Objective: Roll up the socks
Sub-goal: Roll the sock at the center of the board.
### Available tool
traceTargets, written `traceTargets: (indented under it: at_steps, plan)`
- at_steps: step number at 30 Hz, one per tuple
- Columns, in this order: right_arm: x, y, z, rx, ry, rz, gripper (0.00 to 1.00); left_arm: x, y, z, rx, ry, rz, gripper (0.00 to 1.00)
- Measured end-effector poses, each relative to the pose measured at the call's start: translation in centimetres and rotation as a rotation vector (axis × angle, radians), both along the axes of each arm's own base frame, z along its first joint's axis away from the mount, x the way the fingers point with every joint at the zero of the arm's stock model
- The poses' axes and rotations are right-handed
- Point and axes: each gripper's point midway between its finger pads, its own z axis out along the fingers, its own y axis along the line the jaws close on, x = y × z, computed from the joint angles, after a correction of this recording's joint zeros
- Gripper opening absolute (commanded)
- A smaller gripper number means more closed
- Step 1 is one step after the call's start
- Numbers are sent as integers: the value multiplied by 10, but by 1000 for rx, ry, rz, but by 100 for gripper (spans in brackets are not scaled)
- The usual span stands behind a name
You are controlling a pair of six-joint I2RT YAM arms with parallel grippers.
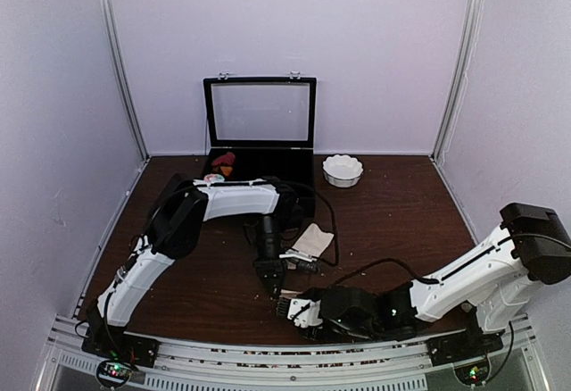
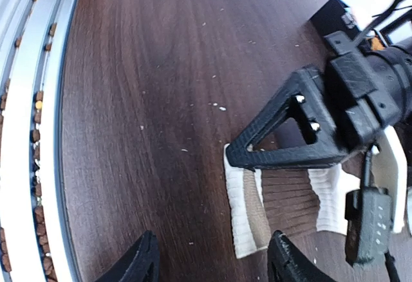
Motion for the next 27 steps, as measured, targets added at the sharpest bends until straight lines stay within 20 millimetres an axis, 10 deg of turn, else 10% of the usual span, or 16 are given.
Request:
traceTargets:
  at_steps: [27]
  plan:
    - [48, 14, -38, -75, 76, 71, 23, -6, 3, 0, 8, 43, -4, 4]
